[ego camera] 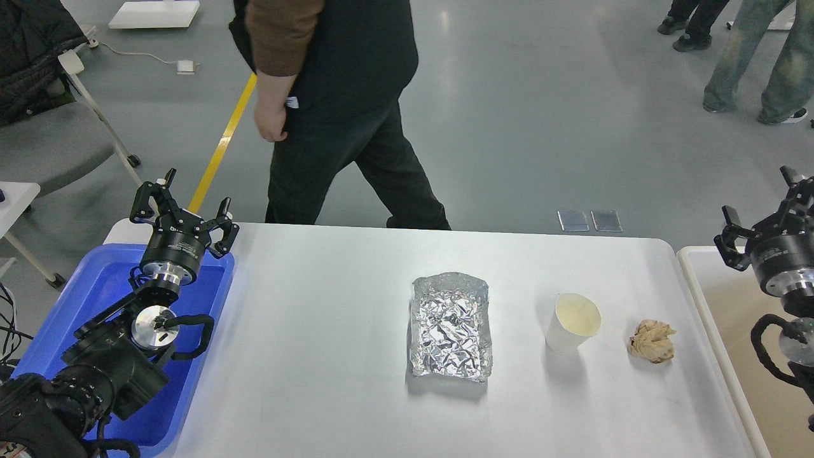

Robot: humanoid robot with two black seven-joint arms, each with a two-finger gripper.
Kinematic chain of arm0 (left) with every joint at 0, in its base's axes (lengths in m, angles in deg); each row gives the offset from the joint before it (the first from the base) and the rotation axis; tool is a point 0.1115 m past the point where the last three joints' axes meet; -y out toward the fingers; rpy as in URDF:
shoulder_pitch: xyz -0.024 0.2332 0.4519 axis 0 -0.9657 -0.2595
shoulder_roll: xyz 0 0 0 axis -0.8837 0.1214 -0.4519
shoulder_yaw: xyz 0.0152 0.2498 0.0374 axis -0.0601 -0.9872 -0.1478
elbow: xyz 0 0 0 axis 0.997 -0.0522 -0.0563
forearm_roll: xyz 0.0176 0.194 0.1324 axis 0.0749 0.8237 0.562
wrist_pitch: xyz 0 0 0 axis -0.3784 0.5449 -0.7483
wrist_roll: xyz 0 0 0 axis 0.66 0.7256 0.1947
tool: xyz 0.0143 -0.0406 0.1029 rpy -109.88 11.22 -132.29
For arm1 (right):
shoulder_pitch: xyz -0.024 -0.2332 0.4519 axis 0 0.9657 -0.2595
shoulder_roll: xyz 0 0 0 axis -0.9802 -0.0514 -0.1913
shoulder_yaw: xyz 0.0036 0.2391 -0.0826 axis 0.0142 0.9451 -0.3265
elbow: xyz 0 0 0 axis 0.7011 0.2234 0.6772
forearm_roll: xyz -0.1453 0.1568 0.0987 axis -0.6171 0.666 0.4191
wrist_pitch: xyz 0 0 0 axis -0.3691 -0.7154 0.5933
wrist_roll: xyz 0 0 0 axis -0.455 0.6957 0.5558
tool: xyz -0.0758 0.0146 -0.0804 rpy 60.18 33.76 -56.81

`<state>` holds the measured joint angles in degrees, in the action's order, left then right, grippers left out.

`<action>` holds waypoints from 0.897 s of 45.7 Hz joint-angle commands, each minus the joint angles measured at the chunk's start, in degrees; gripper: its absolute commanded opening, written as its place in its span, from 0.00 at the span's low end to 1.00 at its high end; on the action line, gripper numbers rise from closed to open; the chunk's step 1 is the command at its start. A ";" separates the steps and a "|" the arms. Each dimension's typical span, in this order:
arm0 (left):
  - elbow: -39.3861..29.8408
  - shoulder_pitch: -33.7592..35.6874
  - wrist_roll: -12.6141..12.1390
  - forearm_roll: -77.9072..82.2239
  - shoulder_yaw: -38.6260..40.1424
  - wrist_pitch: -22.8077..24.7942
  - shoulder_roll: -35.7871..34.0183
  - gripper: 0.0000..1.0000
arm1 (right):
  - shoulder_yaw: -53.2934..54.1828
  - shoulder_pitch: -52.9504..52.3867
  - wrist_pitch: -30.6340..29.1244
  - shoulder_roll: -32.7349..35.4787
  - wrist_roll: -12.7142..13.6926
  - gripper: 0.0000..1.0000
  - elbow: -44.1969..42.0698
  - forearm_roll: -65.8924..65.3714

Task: Tidy desktop

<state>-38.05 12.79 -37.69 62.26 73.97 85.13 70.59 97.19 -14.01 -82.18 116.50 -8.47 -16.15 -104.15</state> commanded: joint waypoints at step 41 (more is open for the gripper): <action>0.00 0.00 -0.09 0.00 -0.36 -0.12 0.00 1.00 | -0.18 -0.93 0.34 -2.04 0.10 1.00 -0.18 0.09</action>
<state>-38.05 12.79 -37.78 62.26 73.61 85.02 70.58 97.13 -14.64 -81.58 114.90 -8.41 -16.41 -104.08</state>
